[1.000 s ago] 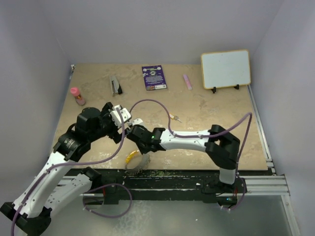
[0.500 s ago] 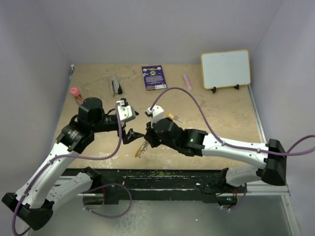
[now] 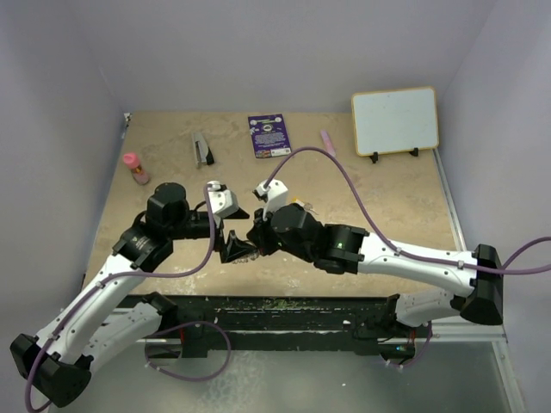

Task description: Put the keys on the keyring

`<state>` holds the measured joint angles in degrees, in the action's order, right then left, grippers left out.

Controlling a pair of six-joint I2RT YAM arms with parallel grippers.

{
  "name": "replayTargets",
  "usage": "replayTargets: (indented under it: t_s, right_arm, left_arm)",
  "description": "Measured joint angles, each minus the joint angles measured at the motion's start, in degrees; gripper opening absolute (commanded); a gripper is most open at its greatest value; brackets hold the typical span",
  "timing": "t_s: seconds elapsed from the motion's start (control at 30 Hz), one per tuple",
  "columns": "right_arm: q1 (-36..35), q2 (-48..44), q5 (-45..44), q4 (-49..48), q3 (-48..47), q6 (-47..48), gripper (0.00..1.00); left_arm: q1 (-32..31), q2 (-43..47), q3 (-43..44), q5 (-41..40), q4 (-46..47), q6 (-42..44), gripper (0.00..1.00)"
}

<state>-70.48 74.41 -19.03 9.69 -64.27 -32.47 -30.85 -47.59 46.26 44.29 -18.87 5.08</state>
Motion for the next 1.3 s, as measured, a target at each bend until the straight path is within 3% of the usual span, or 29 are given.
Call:
replayTargets:
  t_s: [0.33,0.57,0.9,1.07,1.3]
  right_arm:
    - [-2.56,1.31,-0.46,0.52,-3.50,0.37,0.00]
    - [-3.02,0.02,2.62,-1.03,-3.45,0.37,0.00]
    - [-3.02,-3.93,5.60,-4.42,-0.55,0.17,0.00]
    - [-3.04,-4.04,6.75,-5.07,0.35,0.09,0.00]
    - [-3.13,-4.44,7.72,-6.49,1.57,0.07,0.00]
  left_arm:
    - [-0.09,2.71,-0.70,2.69,-1.60,5.11,0.95]
    - [-0.09,4.37,-2.58,6.01,-3.48,10.03,0.70]
    - [-0.09,6.14,-3.04,9.81,-3.37,12.57,0.53]
    - [-0.09,6.10,-3.04,10.86,-3.30,12.72,0.35]
    - [-0.09,6.14,-3.02,11.17,-4.31,14.62,0.38]
